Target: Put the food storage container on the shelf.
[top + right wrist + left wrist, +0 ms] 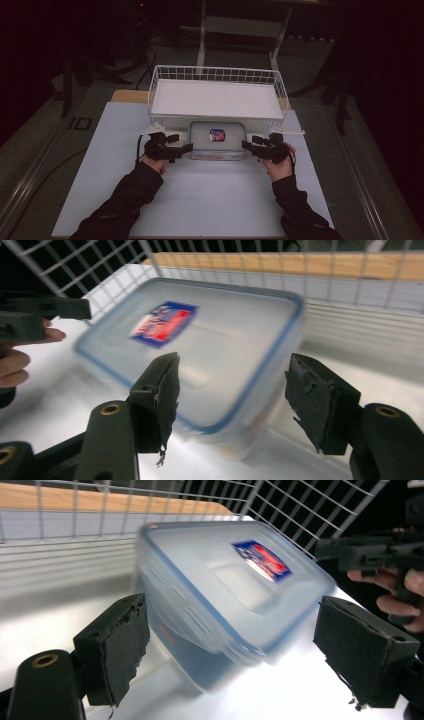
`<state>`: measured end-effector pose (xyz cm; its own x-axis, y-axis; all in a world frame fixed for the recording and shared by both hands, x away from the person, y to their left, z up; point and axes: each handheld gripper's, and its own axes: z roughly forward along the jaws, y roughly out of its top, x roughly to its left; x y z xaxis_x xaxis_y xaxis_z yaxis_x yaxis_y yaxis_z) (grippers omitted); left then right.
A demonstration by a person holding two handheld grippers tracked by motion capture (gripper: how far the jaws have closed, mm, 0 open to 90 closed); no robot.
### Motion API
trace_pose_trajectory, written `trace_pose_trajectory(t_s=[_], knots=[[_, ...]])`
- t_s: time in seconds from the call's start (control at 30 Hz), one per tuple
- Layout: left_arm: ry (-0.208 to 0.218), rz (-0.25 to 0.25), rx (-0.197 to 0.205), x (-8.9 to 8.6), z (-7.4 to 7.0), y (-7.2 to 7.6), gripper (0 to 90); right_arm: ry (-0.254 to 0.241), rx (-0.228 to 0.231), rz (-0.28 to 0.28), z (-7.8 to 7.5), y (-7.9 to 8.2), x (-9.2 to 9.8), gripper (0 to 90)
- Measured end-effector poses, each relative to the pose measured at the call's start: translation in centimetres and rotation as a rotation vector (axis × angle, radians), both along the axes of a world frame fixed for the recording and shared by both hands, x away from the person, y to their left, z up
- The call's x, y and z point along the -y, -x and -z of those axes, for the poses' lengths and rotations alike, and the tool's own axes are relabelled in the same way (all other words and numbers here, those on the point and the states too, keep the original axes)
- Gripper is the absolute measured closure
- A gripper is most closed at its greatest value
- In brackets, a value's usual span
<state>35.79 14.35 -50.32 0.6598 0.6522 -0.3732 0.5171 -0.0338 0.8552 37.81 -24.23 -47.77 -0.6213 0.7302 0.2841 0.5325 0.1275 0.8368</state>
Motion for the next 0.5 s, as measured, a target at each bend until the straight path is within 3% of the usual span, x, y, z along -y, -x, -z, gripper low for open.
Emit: trace_pose_trajectory(t_s=[0.1, 0.13, 0.3, 0.33, 0.37, 0.4, 0.43, 0.47, 0.5], knots=[[-0.005, 0.022, 0.000, 0.1, -0.2, 0.8, 7.6, -0.002, 0.009, -0.017, -0.3, 0.8, -0.3, 37.6], [-0.012, 0.036, 0.006, 0.1, -0.6, 1.5, 4.0, 0.014, 0.033, -0.031, -0.6, 1.6, -0.8, 36.8], [-0.016, 0.052, 0.017, -0.1, -1.6, 3.1, 0.3, 0.015, 0.039, -0.061, -0.9, 2.8, -1.6, 42.5], [-0.046, 0.061, 0.031, -0.1, -2.3, 3.8, 0.3, 0.020, 0.039, -0.083, -1.0, 3.4, -2.1, 45.4], [-0.046, 0.061, 0.031, -0.1, -2.3, 3.8, 0.3, 0.027, 0.040, -0.091, -1.0, 3.7, -2.4, 48.0], [-0.083, 0.063, 0.066, -0.2, -2.8, 4.6, 0.3, 0.032, 0.037, -0.106, -0.9, 3.9, -2.7, 51.0], [-0.083, 0.063, 0.066, -0.2, -2.8, 4.6, 0.3, 0.032, 0.037, -0.106, -0.9, 3.9, -2.7, 51.0], [-0.113, 0.051, 0.104, -0.4, -3.1, 5.4, 0.3, 0.038, 0.027, -0.136, -0.7, 4.3, -3.4, 55.7], [-0.113, 0.051, 0.104, -0.4, -3.1, 5.4, 0.3, 0.038, 0.027, -0.136, -0.7, 4.3, -3.4, 55.7]])
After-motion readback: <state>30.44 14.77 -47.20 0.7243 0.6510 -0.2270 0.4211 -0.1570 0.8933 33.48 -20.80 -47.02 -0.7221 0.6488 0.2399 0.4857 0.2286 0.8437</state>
